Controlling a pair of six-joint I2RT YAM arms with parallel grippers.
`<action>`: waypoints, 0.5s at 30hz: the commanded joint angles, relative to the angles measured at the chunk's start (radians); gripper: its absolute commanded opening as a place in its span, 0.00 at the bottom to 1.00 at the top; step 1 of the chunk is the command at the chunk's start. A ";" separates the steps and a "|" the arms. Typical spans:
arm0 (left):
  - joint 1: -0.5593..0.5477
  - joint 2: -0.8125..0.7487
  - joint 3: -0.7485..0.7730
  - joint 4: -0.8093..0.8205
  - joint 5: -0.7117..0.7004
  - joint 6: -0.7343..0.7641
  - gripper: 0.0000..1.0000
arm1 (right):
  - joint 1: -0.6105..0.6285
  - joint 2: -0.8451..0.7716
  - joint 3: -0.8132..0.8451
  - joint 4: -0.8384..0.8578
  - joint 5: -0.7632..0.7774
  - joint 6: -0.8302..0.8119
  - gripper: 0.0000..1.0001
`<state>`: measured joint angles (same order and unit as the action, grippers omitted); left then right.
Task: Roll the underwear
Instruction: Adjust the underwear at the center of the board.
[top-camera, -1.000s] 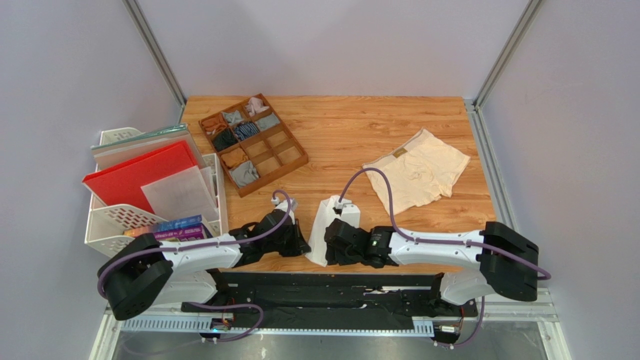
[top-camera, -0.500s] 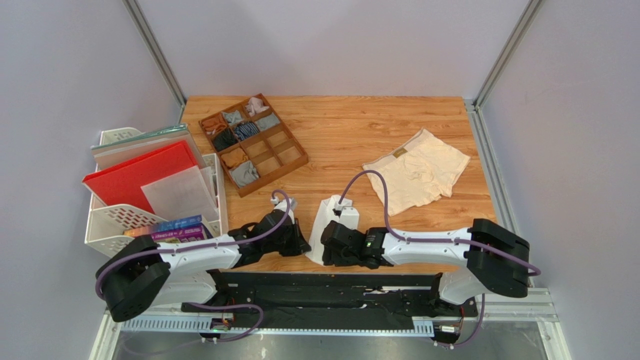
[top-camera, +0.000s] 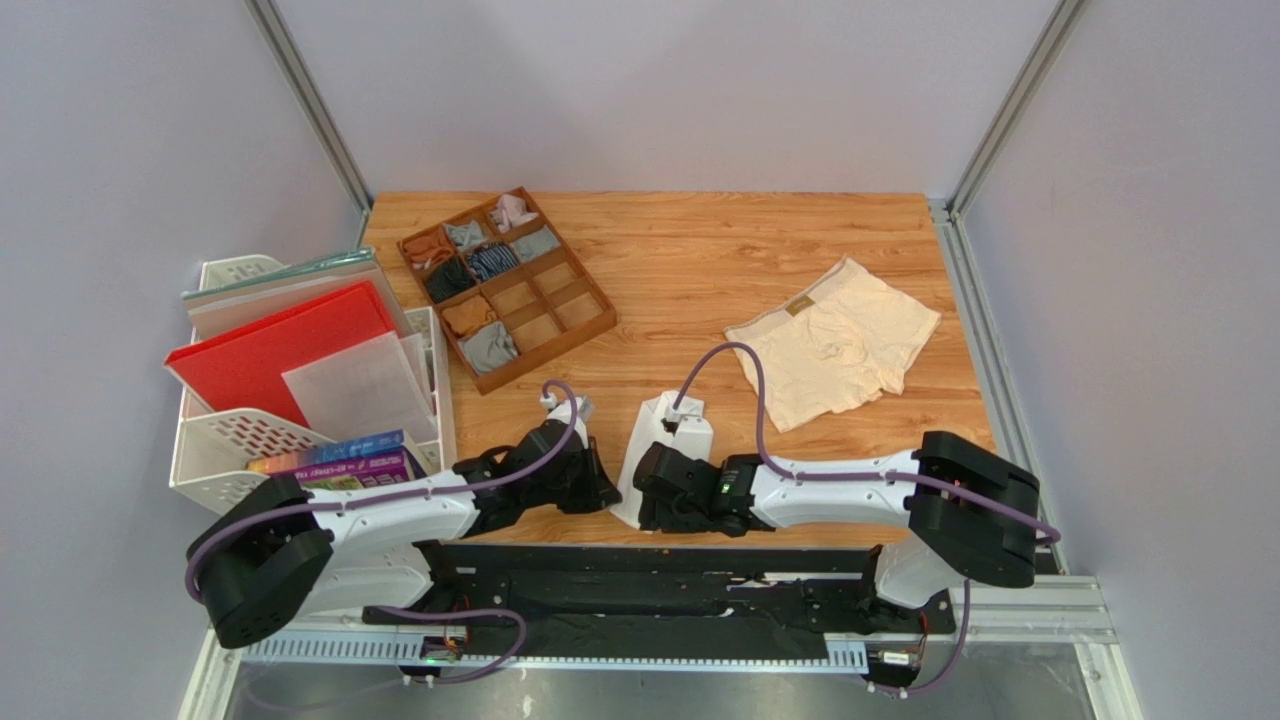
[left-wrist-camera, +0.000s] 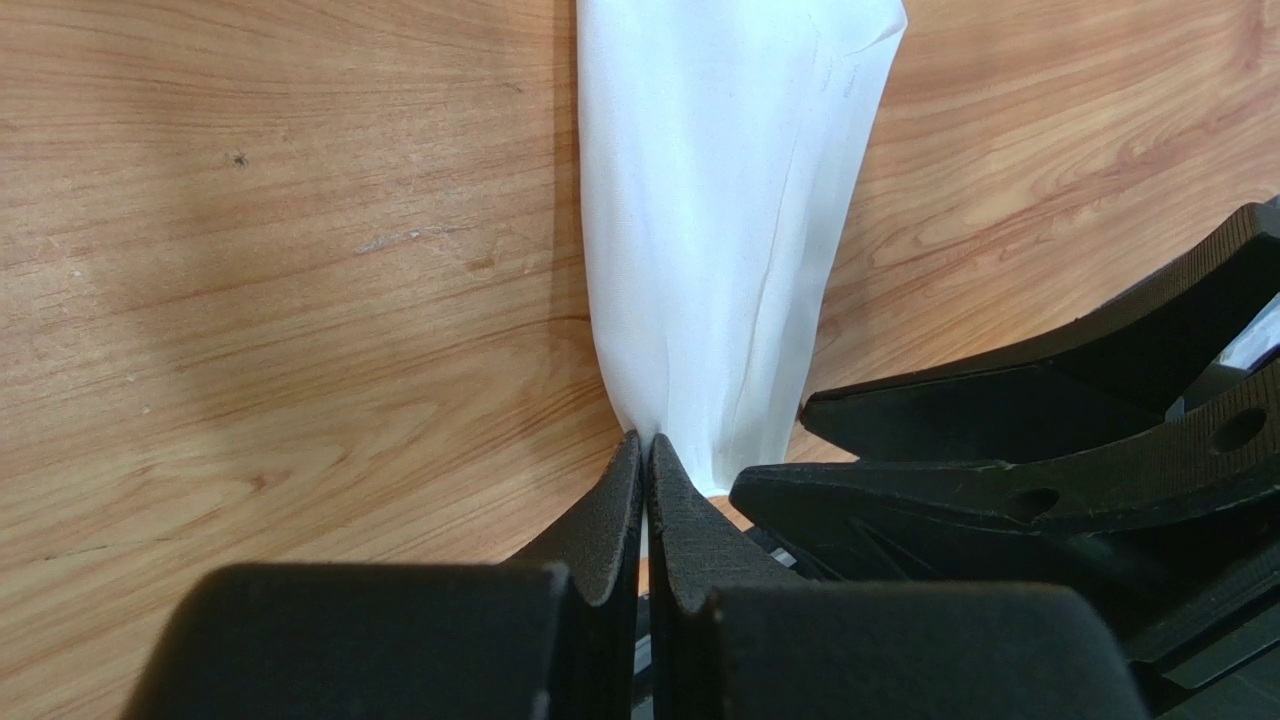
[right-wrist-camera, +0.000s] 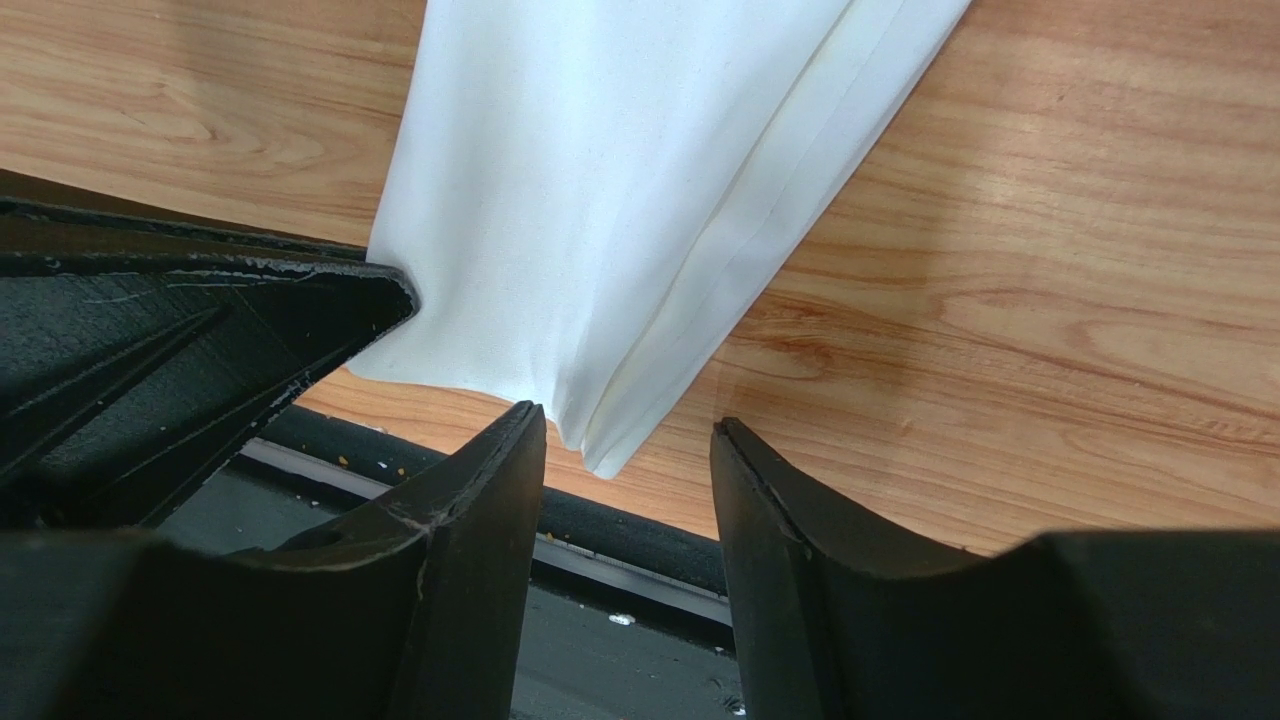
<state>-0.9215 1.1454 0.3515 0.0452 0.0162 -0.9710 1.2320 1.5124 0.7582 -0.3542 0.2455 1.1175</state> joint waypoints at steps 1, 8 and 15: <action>-0.007 -0.016 -0.012 0.013 -0.015 -0.009 0.00 | 0.006 0.006 0.015 0.000 0.028 0.036 0.50; -0.008 -0.022 -0.013 0.013 -0.015 -0.011 0.00 | 0.007 0.061 0.038 -0.035 0.011 0.045 0.43; -0.010 -0.033 -0.023 0.005 -0.015 -0.014 0.00 | 0.006 0.074 0.036 -0.051 0.011 0.048 0.22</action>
<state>-0.9234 1.1320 0.3439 0.0433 0.0162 -0.9714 1.2320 1.5570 0.7902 -0.3641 0.2447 1.1465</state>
